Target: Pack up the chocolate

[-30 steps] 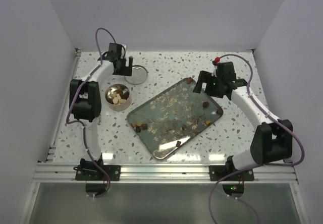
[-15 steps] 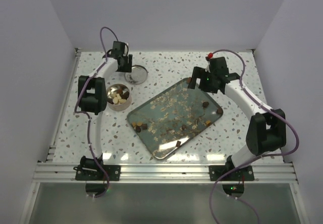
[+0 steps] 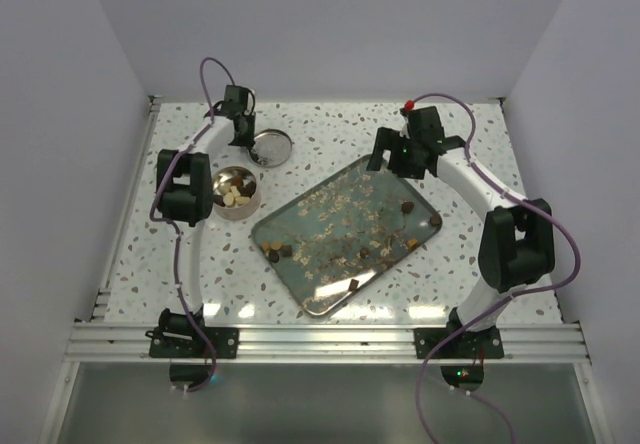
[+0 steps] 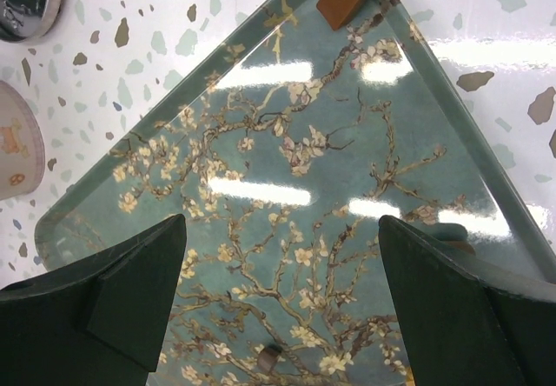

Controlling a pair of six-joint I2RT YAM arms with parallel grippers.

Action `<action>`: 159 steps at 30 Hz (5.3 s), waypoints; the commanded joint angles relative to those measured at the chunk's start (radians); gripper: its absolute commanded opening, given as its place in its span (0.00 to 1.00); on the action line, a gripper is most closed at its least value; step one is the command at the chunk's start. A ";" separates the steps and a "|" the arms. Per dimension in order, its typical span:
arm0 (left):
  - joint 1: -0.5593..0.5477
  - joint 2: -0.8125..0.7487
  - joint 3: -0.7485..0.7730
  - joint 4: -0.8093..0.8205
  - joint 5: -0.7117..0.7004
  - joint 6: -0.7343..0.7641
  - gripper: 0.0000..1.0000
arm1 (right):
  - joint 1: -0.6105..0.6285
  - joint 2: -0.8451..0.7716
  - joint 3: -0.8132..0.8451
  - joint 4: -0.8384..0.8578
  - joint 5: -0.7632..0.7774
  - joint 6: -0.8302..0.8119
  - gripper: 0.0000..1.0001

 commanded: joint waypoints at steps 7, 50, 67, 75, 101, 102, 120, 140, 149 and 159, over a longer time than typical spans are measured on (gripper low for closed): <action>0.005 0.035 0.012 -0.018 0.018 0.028 0.08 | 0.005 -0.016 0.022 0.033 -0.004 -0.016 0.95; -0.148 -0.825 -0.626 0.207 0.390 -0.197 0.00 | 0.174 -0.030 0.037 0.320 -0.326 0.099 0.91; -0.210 -0.879 -0.709 0.264 0.417 -0.252 0.00 | 0.191 -0.025 -0.010 0.475 -0.438 0.109 0.50; -0.210 -0.862 -0.700 0.258 0.416 -0.280 0.06 | 0.192 0.002 0.026 0.449 -0.518 0.051 0.10; -0.110 -0.862 -0.704 0.313 0.927 -1.028 0.71 | 0.439 -0.177 0.135 0.084 0.172 -0.700 0.00; -0.107 -0.879 -0.709 0.298 0.908 -1.047 0.72 | 0.479 -0.180 0.134 0.085 0.241 -0.740 0.00; -0.101 -0.950 -0.942 0.486 0.871 -1.328 0.79 | 0.671 -0.216 0.080 0.232 0.429 -0.963 0.00; -0.103 -0.941 -0.999 0.638 0.890 -1.406 0.10 | 0.728 -0.255 -0.006 0.260 0.433 -0.992 0.29; -0.103 -0.945 -1.094 0.861 0.928 -1.564 0.00 | 0.743 -0.303 -0.098 0.303 0.491 -1.052 0.53; -0.058 -0.911 -1.211 1.174 0.885 -1.690 0.00 | 0.744 -0.459 -0.211 0.364 0.622 -1.031 0.72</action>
